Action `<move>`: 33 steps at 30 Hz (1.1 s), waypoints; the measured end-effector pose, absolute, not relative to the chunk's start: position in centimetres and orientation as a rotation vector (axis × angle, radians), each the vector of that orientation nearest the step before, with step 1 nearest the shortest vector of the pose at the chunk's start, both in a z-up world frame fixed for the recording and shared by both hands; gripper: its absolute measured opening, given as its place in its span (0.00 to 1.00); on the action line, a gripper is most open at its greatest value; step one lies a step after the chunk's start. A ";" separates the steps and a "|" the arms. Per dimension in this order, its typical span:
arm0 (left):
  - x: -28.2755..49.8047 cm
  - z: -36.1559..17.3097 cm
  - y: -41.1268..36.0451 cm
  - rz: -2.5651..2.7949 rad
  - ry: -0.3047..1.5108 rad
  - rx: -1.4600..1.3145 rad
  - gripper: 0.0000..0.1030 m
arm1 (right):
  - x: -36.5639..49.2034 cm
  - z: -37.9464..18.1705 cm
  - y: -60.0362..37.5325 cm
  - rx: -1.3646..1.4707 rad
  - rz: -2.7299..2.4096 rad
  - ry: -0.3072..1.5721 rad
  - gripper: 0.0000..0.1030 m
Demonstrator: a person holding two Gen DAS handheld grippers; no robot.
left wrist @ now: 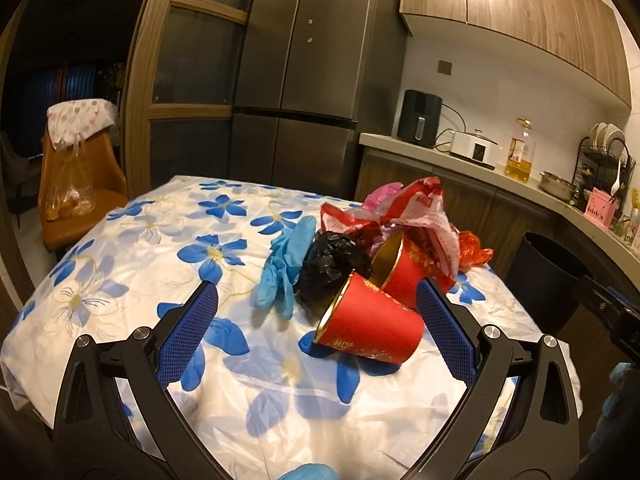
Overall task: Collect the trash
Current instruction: 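Reach the left tool to the red cup while the right tool reaches the snack bag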
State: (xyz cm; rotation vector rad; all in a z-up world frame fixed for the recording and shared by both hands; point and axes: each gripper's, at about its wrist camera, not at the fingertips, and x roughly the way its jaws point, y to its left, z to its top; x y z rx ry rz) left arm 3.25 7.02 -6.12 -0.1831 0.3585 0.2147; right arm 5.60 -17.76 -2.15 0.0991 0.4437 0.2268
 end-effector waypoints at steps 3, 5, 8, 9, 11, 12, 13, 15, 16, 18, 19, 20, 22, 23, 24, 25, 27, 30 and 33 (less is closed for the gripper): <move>4.2 -7.0 7.4 0.181 0.377 -0.187 0.95 | 6.5 -2.8 -17.1 0.102 0.241 0.461 0.90; 4.7 -7.4 7.6 0.163 0.381 -0.189 0.95 | 7.0 -3.2 -16.8 0.100 0.245 0.471 0.90; 5.7 -8.1 7.9 0.127 0.402 -0.198 0.93 | 7.6 -3.4 -16.3 0.096 0.253 0.476 0.90; 6.1 -8.4 8.0 0.106 0.412 -0.207 0.92 | 7.8 -3.5 -16.2 0.093 0.254 0.476 0.90; 6.8 -8.8 8.0 0.077 0.427 -0.213 0.87 | 8.1 -3.6 -15.8 0.092 0.262 0.479 0.90; 7.1 -9.0 8.0 0.064 0.434 -0.212 0.82 | 8.3 -3.7 -15.6 0.092 0.265 0.483 0.90; 7.5 -9.3 7.9 0.041 0.446 -0.212 0.77 | 8.4 -3.8 -15.5 0.091 0.267 0.485 0.90; 8.2 -9.8 7.9 0.010 0.472 -0.213 0.70 | 8.6 -4.0 -15.2 0.087 0.272 0.488 0.90; 8.6 -10.0 8.0 -0.012 0.485 -0.214 0.69 | 8.8 -4.1 -15.0 0.085 0.275 0.490 0.90; 9.0 -10.3 7.9 -0.036 0.499 -0.204 0.66 | 9.1 -4.3 -14.8 0.082 0.277 0.497 0.90; 9.3 -10.5 7.9 -0.057 0.510 -0.202 0.61 | 9.3 -4.3 -14.7 0.082 0.279 0.498 0.90; 9.5 -10.7 7.9 -0.079 0.522 -0.207 0.58 | 9.4 -4.3 -14.5 0.081 0.281 0.499 0.90; 10.0 -11.1 8.1 -0.110 0.543 -0.224 0.50 | 9.7 -4.3 -14.3 0.080 0.285 0.503 0.90; 10.1 -11.3 8.2 -0.123 0.547 -0.230 0.49 | 9.8 -4.4 -14.2 0.080 0.287 0.505 0.90; 10.1 -11.3 8.2 -0.132 0.547 -0.233 0.46 | 10.0 -4.5 -14.1 0.078 0.289 0.507 0.90; 10.1 -11.4 8.2 -0.138 0.545 -0.232 0.42 | 10.1 -4.5 -14.0 0.077 0.291 0.510 0.90; 10.2 -11.5 8.3 -0.163 0.545 -0.237 0.32 | 10.3 -4.7 -13.7 0.074 0.296 0.513 0.90; 10.0 -11.5 8.3 -0.208 0.547 -0.255 0.19 | 10.7 -4.7 -13.2 0.072 0.305 0.514 0.90; 9.5 -11.5 8.1 -0.233 0.529 -0.258 0.15 | 11.3 -4.9 -12.7 0.069 0.323 0.515 0.88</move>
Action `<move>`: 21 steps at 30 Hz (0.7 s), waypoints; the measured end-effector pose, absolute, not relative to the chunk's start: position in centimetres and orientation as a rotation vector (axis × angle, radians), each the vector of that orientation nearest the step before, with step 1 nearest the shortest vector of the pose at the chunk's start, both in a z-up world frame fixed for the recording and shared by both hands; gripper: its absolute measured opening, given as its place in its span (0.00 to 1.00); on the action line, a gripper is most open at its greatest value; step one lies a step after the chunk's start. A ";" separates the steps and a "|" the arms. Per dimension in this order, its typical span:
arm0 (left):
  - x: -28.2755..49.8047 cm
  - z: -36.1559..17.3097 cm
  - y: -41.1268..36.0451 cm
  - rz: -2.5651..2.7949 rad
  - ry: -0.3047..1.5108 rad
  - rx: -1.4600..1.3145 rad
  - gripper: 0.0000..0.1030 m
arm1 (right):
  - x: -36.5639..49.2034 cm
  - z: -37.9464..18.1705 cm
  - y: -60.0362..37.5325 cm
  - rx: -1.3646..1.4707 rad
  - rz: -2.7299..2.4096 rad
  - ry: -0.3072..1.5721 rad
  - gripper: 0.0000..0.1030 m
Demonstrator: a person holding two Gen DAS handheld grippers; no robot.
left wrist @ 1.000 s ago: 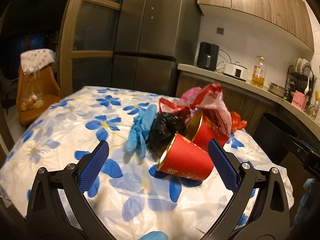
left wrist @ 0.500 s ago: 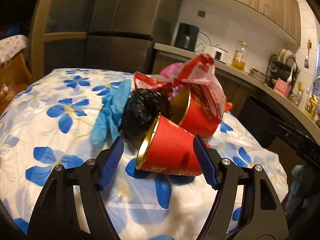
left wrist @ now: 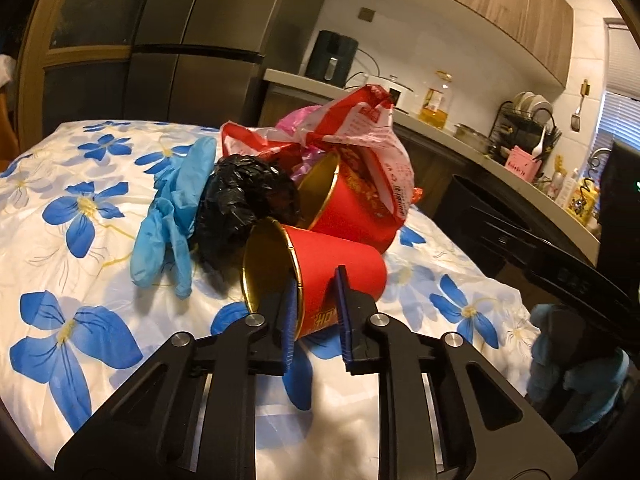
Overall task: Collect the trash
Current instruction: 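Reach the left tool to the red cup while the right tool reaches the snack bag, then grasp the red cup rim with the left tool while the right tool grasps the snack bag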
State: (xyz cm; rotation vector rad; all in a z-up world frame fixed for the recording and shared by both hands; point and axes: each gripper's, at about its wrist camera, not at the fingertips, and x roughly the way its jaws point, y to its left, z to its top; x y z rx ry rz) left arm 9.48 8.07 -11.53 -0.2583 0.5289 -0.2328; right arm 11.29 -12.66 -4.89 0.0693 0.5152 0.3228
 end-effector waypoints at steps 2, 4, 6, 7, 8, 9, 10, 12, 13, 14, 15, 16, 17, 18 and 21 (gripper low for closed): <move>9.2 -11.5 8.1 -0.251 0.521 -0.280 0.12 | 11.8 -4.9 -12.2 0.059 0.326 0.508 0.77; 8.7 -11.3 7.9 -0.268 0.502 -0.298 0.07 | 12.4 -4.8 -11.6 0.044 0.326 0.501 0.71; 8.2 -11.0 7.8 -0.275 0.488 -0.308 0.04 | 13.2 -4.7 -11.1 0.042 0.335 0.490 0.70; 7.7 -10.8 7.7 -0.273 0.475 -0.311 0.02 | 13.6 -4.6 -10.8 0.043 0.345 0.486 0.70; 7.5 -10.6 7.6 -0.264 0.471 -0.312 0.02 | 13.9 -4.6 -10.6 0.042 0.352 0.481 0.68; 7.3 -10.4 7.7 -0.254 0.469 -0.314 0.02 | 14.3 -4.5 -10.2 0.036 0.363 0.472 0.68; 7.0 -10.3 7.8 -0.246 0.466 -0.324 0.02 | 14.5 -4.5 -9.9 0.030 0.371 0.466 0.65; 6.7 -10.1 8.1 -0.236 0.466 -0.340 0.02 | 15.2 -4.5 -9.1 0.011 0.381 0.461 0.61; 6.5 -9.8 8.2 -0.230 0.461 -0.347 0.02 | 15.6 -4.5 -8.8 0.005 0.389 0.463 0.56; 6.2 -9.6 8.3 -0.233 0.458 -0.355 0.02 | 16.0 -4.6 -8.5 -0.001 0.395 0.465 0.51; 6.1 -9.4 8.4 -0.235 0.456 -0.361 0.02 | 16.2 -4.7 -8.4 -0.006 0.395 0.466 0.47; 6.0 -9.2 8.4 -0.236 0.456 -0.369 0.02 | 16.5 -4.7 -8.1 -0.014 0.397 0.468 0.38; 5.9 -9.1 8.5 -0.238 0.456 -0.373 0.02 | 16.7 -4.8 -8.1 -0.017 0.397 0.469 0.32; 5.9 -8.9 8.4 -0.236 0.453 -0.372 0.02 | 16.8 -4.7 -8.1 -0.017 0.403 0.466 0.28; 5.8 -8.5 8.1 -0.236 0.449 -0.366 0.02 | 16.6 -4.4 -8.4 -0.013 0.410 0.440 0.12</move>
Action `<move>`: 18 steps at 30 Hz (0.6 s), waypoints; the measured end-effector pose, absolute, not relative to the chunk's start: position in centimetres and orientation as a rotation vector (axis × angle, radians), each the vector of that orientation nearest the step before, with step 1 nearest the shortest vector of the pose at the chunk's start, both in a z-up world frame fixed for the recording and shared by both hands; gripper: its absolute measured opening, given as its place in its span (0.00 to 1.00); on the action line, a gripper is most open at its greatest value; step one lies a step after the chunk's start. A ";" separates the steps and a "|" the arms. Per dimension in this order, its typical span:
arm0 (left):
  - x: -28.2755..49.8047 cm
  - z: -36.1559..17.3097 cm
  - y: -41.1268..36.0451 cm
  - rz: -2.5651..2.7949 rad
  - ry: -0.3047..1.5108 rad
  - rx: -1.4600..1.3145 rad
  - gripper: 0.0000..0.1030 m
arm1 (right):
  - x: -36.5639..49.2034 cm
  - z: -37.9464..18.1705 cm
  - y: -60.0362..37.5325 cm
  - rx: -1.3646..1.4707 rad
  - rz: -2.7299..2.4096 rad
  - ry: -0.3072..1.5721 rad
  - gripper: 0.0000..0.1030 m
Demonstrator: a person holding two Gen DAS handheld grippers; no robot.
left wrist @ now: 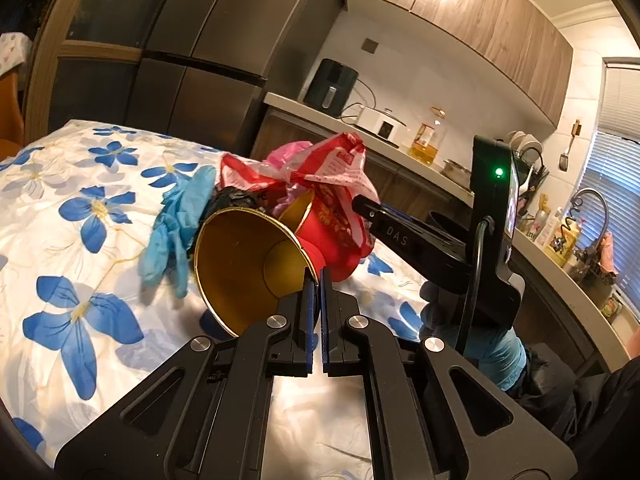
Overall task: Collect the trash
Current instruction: 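Grasp the red cup rim with the left tool while the right tool grasps the snack bag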
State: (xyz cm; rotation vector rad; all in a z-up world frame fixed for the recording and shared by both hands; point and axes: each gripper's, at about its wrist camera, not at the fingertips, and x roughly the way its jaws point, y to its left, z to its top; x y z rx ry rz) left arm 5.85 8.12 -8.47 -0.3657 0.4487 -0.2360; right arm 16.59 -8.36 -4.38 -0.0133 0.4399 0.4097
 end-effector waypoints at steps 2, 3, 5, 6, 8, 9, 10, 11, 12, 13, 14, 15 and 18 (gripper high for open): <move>6.1 -8.4 7.9 -0.240 0.453 -0.365 0.02 | 16.2 -3.8 -8.7 -0.016 0.404 0.413 0.08; 6.3 -8.5 7.8 -0.243 0.457 -0.367 0.02 | 15.9 -3.5 -8.8 -0.016 0.404 0.397 0.07; 6.5 -8.6 7.5 -0.237 0.462 -0.364 0.02 | 15.5 -3.0 -9.3 -0.009 0.401 0.370 0.06; 6.6 -8.6 7.4 -0.238 0.462 -0.363 0.02 | 15.2 -2.7 -9.7 -0.002 0.403 0.357 0.06; 6.7 -8.6 7.2 -0.233 0.464 -0.367 0.02 | 14.8 -2.2 -10.2 0.009 0.404 0.341 0.06; 6.7 -8.6 7.1 -0.230 0.464 -0.367 0.02 | 14.5 -2.0 -10.5 0.017 0.407 0.334 0.06; 6.6 -8.5 7.0 -0.229 0.463 -0.366 0.02 | 14.3 -1.8 -10.7 0.024 0.413 0.327 0.06; 6.6 -8.5 7.0 -0.230 0.462 -0.364 0.02 | 14.1 -1.6 -10.8 0.028 0.417 0.323 0.06; 6.5 -8.4 6.9 -0.232 0.460 -0.361 0.02 | 13.9 -1.4 -11.0 0.032 0.420 0.317 0.06; 6.4 -8.3 6.8 -0.234 0.458 -0.357 0.02 | 13.5 -1.0 -11.4 0.043 0.435 0.306 0.06; 6.4 -8.2 6.6 -0.234 0.457 -0.354 0.02 | 13.3 -0.8 -11.6 0.049 0.441 0.300 0.06; 6.3 -8.1 6.4 -0.234 0.457 -0.348 0.02 | 13.0 -0.6 -11.8 0.055 0.445 0.293 0.06; 6.0 -8.1 6.0 -0.234 0.459 -0.340 0.02 | 12.1 0.1 -12.6 0.072 0.456 0.273 0.06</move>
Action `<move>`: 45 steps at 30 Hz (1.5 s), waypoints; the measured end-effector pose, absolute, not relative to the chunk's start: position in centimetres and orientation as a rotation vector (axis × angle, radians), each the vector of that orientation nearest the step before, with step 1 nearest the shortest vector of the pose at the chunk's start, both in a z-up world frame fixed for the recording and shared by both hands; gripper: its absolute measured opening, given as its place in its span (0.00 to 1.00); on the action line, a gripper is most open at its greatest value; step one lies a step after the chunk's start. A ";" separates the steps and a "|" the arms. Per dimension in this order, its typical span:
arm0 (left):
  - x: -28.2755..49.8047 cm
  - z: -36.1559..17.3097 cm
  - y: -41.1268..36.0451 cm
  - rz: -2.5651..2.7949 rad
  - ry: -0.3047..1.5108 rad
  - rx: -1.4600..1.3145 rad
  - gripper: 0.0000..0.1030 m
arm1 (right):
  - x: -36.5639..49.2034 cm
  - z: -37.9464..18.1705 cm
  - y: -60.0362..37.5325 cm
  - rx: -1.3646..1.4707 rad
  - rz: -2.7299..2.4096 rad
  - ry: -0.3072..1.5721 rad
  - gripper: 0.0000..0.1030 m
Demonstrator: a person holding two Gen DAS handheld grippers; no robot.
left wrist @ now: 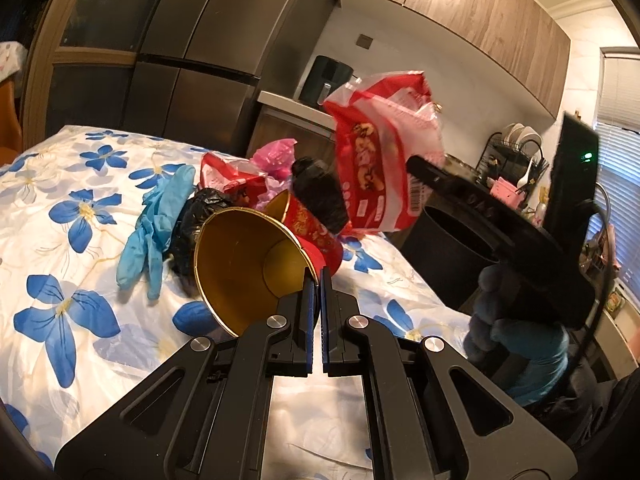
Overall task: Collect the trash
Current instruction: 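Grasp the red cup rim with the left tool while the right tool grasps the snack bag, then carry both items over the black bin and open both tools to drop them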
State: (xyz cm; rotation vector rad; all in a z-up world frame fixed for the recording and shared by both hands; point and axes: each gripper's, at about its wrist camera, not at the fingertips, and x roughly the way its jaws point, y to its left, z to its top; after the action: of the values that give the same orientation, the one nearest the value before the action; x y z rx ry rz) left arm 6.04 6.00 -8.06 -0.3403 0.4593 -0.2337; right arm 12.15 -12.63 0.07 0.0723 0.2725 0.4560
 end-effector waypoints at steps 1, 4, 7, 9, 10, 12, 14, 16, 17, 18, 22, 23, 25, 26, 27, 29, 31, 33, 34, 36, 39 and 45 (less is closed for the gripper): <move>5.9 -8.0 5.8 -0.233 0.459 -0.340 0.02 | 11.8 0.4 -13.0 0.081 0.455 0.265 0.06; 5.6 -7.7 5.4 -0.230 0.455 -0.335 0.02 | 10.9 0.9 -14.2 0.102 0.444 0.248 0.06; 5.4 -7.5 4.8 -0.236 0.450 -0.323 0.02 | 10.3 1.0 -15.2 0.107 0.426 0.244 0.06; 5.4 -7.6 4.5 -0.235 0.454 -0.317 0.02 | 10.0 0.8 -15.9 0.113 0.415 0.253 0.06; 5.3 -7.7 4.3 -0.232 0.458 -0.317 0.02 | 9.8 0.7 -16.3 0.117 0.409 0.258 0.06; 5.0 -7.7 4.1 -0.236 0.458 -0.318 0.02 | 9.3 0.6 -17.1 0.121 0.399 0.262 0.06; 4.7 -7.6 3.7 -0.239 0.460 -0.309 0.02 | 8.8 0.6 -17.6 0.123 0.387 0.259 0.06; 4.5 -7.5 3.2 -0.246 0.462 -0.302 0.02 | 8.3 0.6 -18.5 0.130 0.373 0.256 0.06; 4.5 -7.4 2.9 -0.249 0.463 -0.298 0.02 | 8.2 0.6 -18.9 0.133 0.366 0.255 0.06; 4.4 -7.2 2.6 -0.256 0.460 -0.295 0.02 | 8.0 0.6 -19.3 0.136 0.359 0.253 0.06; 4.8 -6.3 0.7 -0.291 0.443 -0.255 0.02 | 7.5 0.9 -21.5 0.152 0.314 0.238 0.06; 4.9 -6.0 0.1 -0.302 0.439 -0.246 0.02 | 7.4 0.9 -22.0 0.156 0.302 0.234 0.06; 5.6 -5.4 -1.3 -0.330 0.430 -0.229 0.02 | 7.4 1.1 -23.3 0.162 0.272 0.225 0.06; 6.0 -5.0 -2.0 -0.343 0.425 -0.220 0.02 | 7.3 1.2 -23.9 0.164 0.258 0.221 0.06; 6.3 -4.7 -2.7 -0.358 0.418 -0.212 0.02 | 7.3 1.3 -24.5 0.166 0.244 0.215 0.06; 7.3 -3.8 -4.3 -0.395 0.397 -0.195 0.02 | 7.5 1.5 -25.6 0.167 0.214 0.207 0.06; 8.5 -3.0 -6.1 -0.432 0.379 -0.182 0.02 | 7.7 1.7 -27.0 0.171 0.180 0.202 0.06; 9.7 -2.4 -7.6 -0.462 0.366 -0.173 0.02 | 7.9 1.7 -28.4 0.171 0.139 0.191 0.06; 10.5 -2.0 -8.6 -0.479 0.358 -0.168 0.02 | 8.1 1.7 -29.1 0.172 0.124 0.186 0.06; 12.0 -1.2 -10.5 -0.507 0.343 -0.159 0.02 | 8.5 1.8 -30.3 0.170 0.087 0.174 0.06; 14.2 -0.3 -13.3 -0.535 0.320 -0.141 0.02 | 9.8 1.9 -32.4 0.174 0.025 0.157 0.06; 18.3 0.1 -18.1 -0.566 0.298 -0.090 0.02 | 12.2 1.3 -35.3 0.179 -0.054 0.139 0.06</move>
State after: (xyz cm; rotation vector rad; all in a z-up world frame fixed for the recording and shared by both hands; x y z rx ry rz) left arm 18.26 -18.14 0.10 -0.0900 0.2978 -0.5662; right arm 12.20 -35.29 1.26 0.1788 0.1393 -0.0537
